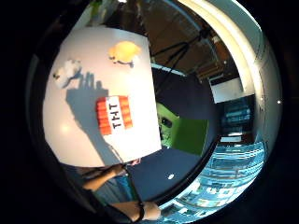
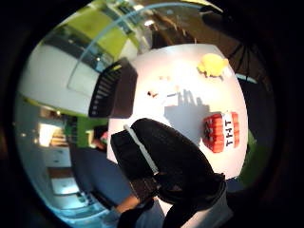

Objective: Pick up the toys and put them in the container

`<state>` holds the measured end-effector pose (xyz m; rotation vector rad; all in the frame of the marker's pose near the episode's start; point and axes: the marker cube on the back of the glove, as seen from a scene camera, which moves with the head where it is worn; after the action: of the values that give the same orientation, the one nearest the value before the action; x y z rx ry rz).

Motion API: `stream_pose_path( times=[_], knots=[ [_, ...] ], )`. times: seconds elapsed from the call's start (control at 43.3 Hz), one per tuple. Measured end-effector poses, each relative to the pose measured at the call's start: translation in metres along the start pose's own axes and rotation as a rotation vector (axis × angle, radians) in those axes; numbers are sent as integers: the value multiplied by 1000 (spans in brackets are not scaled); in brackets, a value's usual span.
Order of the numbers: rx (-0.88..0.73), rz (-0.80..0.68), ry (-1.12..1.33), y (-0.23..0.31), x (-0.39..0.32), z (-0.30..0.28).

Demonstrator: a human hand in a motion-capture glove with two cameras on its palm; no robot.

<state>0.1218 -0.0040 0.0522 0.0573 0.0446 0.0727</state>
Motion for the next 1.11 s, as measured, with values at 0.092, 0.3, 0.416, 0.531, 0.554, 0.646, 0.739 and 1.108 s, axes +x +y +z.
stream_pose_path(
  times=[0.092, 0.3, 0.416, 0.531, 0.554, 0.646, 0.739, 1.108],
  knots=[
    [-31, 23, -29, -2, 17, 18],
    [-80, 47, -25, 13, 37, 73],
    [-117, 53, -27, 20, 44, 95],
    [-153, 68, -21, 28, 50, 121],
    [-165, 71, -21, 29, 52, 127],
    [-214, 76, -25, 33, 56, 144],
    [-260, 81, -28, 37, 58, 160],
    [-282, 109, 46, 57, 55, 211]
  ],
)
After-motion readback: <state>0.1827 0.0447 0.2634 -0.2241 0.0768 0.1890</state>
